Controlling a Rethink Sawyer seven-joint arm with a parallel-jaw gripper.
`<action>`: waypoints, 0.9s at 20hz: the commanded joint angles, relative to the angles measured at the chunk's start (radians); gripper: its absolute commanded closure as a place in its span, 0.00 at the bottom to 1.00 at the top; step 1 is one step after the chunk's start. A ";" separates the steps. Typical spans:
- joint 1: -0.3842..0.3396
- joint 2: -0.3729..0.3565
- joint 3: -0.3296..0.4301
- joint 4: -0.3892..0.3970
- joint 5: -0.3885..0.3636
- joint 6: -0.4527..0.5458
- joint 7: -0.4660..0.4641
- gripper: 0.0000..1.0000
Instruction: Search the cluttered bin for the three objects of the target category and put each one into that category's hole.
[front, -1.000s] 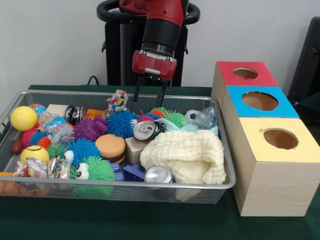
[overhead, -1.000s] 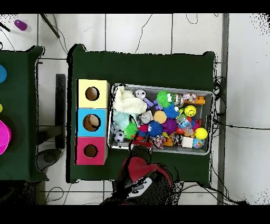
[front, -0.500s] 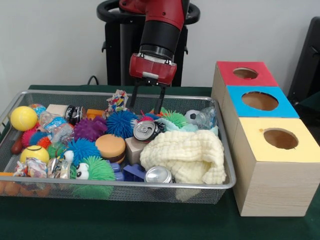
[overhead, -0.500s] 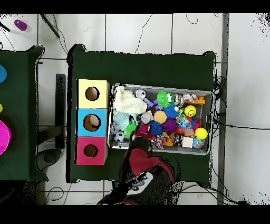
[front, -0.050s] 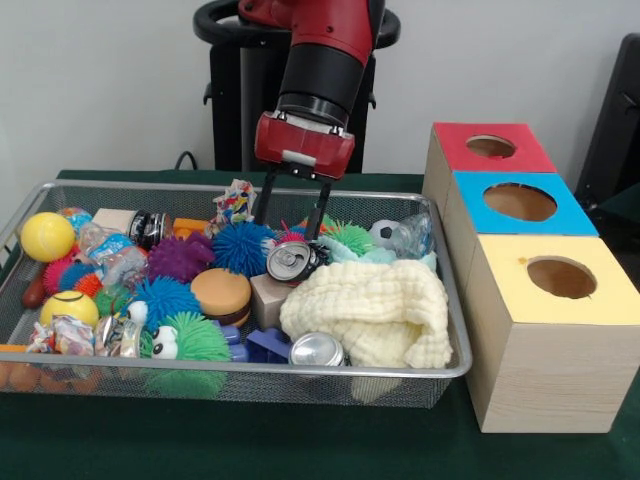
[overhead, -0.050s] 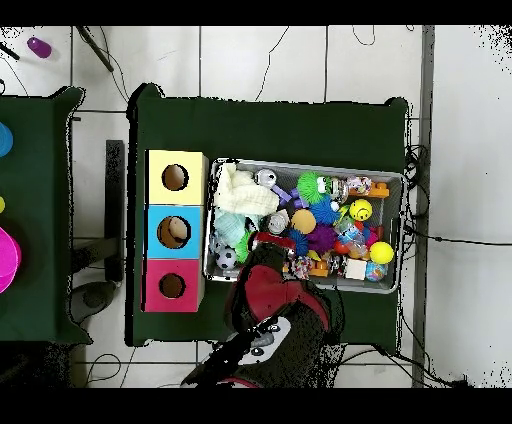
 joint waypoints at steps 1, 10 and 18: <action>-0.015 0.008 0.124 -0.116 0.070 0.094 0.074 0.00; -0.034 0.008 0.174 -0.093 0.103 0.114 0.120 0.00; -0.122 0.008 0.304 -0.059 0.124 0.092 0.184 0.00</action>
